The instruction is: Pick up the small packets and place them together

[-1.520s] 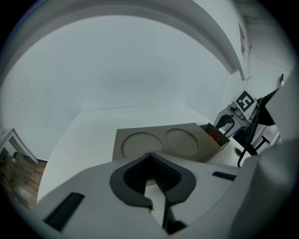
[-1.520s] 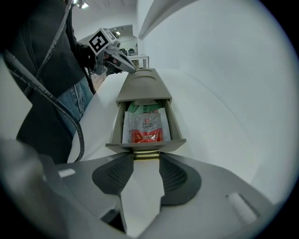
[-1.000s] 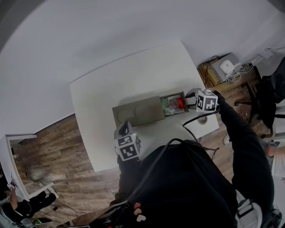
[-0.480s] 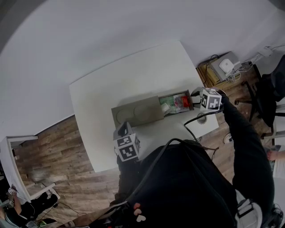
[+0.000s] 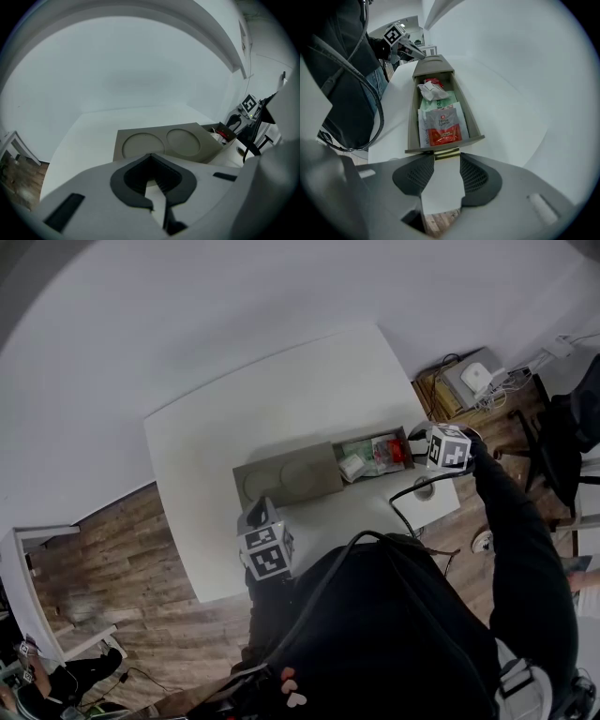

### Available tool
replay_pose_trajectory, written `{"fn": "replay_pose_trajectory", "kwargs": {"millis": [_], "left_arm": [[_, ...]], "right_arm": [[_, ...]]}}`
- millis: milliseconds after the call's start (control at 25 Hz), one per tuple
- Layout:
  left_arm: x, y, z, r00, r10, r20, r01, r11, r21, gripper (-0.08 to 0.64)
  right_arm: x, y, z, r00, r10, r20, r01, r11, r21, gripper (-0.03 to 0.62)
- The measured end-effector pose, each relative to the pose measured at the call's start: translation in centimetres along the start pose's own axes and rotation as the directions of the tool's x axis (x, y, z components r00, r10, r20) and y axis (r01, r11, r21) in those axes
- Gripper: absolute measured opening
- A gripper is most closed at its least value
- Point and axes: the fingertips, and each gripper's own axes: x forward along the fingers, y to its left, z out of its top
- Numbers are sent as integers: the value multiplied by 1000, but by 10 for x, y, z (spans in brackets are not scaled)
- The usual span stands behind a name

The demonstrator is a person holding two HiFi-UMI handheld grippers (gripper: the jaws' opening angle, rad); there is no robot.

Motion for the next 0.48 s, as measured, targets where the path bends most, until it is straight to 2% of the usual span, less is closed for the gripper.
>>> {"fn": "replay_pose_trajectory", "kwargs": {"millis": [120, 240, 360, 480], "left_arm": [[2, 9, -7, 1000, 3, -9, -3, 1000, 0, -2], [1, 1, -5, 1000, -1, -4, 1, 1000, -2, -2], [3, 0, -6, 1000, 4, -18, -4, 1000, 2, -2], [2, 2, -6, 1000, 8, -18, -7, 1000, 4, 0]], "right_arm": [[1, 0, 2, 1000, -6, -10, 6, 1000, 7, 166], [-1, -4, -10, 1000, -14, -15, 15, 999, 35, 164], [-3, -9, -17, 1000, -29, -1, 29, 996, 84, 77], [-4, -10, -15, 999, -41, 19, 39, 991, 124, 72]]}}
